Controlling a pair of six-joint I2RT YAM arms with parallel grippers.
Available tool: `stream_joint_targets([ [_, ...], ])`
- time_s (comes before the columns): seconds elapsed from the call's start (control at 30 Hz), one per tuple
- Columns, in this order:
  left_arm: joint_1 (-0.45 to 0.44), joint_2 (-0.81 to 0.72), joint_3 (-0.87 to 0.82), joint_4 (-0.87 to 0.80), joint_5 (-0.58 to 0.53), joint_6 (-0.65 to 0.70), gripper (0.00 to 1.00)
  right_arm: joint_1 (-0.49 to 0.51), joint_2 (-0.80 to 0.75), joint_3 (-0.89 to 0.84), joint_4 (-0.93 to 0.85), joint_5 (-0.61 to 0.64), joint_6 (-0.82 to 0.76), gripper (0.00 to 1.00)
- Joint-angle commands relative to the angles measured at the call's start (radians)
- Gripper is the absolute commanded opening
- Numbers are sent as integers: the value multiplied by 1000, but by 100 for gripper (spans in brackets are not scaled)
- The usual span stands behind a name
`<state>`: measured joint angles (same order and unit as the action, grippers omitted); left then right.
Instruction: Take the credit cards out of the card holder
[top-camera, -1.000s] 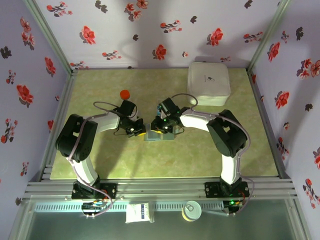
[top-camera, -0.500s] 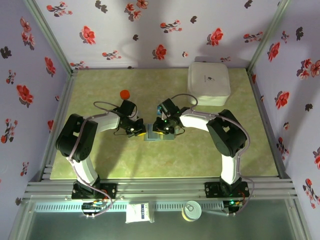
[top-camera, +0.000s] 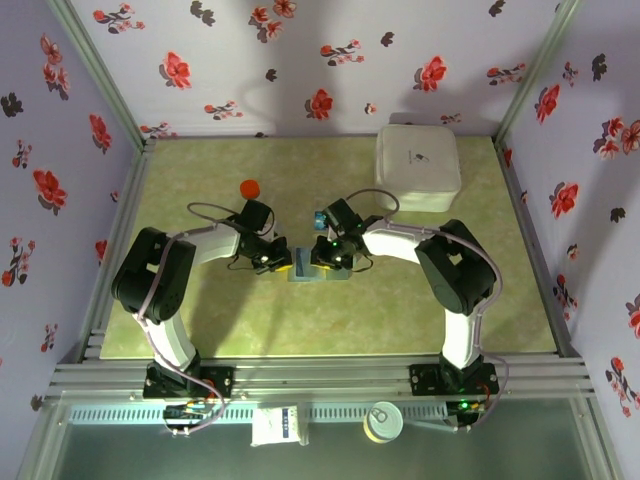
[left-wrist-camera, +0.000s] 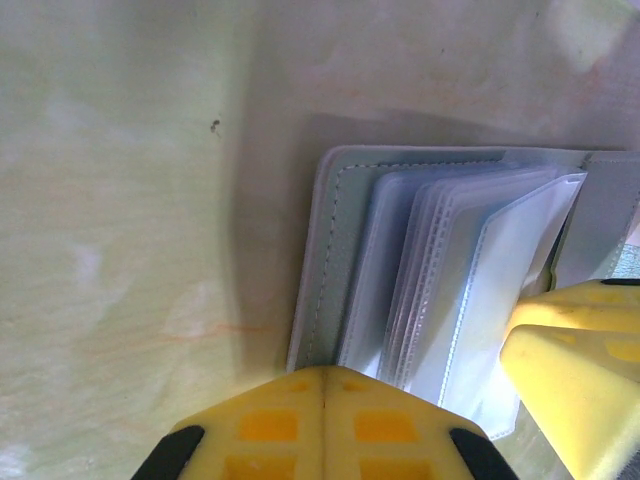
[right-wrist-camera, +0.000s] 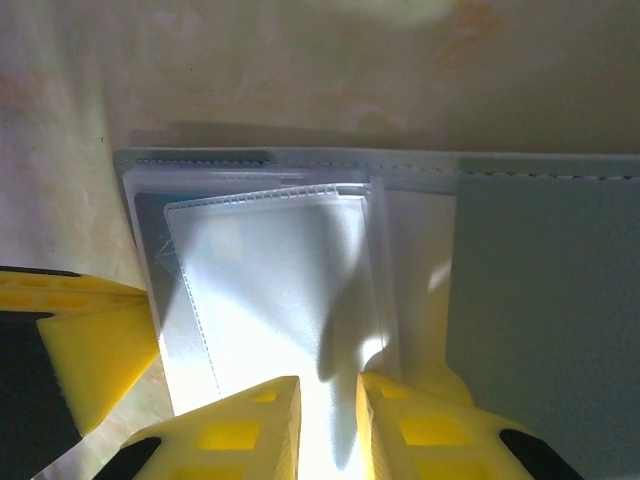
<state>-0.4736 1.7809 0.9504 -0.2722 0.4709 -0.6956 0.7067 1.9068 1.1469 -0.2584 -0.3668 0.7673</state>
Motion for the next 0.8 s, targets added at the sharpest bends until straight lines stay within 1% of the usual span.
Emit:
stream_joint_targets([
  [0.0,-5,-27,29,-30,-17,15,0,-9,-23,-28,-6,6,2,22],
  [0.3,-8,-90,39,2,23,-42,5,-28,-37,-74,53,-21,29,19],
  [0.43,-19,-110,37,24,35,-63,17,-39,-44,-106,104,-45,51,18],
  [0.57,-43,-107,39,51,48,-87,24,-53,-46,-130,148,-68,70,18],
  [0.63,-53,-94,42,63,51,-95,26,-58,-45,-143,170,-79,80,18],
  [0.77,-68,-61,47,80,52,-104,28,-68,-43,-163,219,-105,104,18],
])
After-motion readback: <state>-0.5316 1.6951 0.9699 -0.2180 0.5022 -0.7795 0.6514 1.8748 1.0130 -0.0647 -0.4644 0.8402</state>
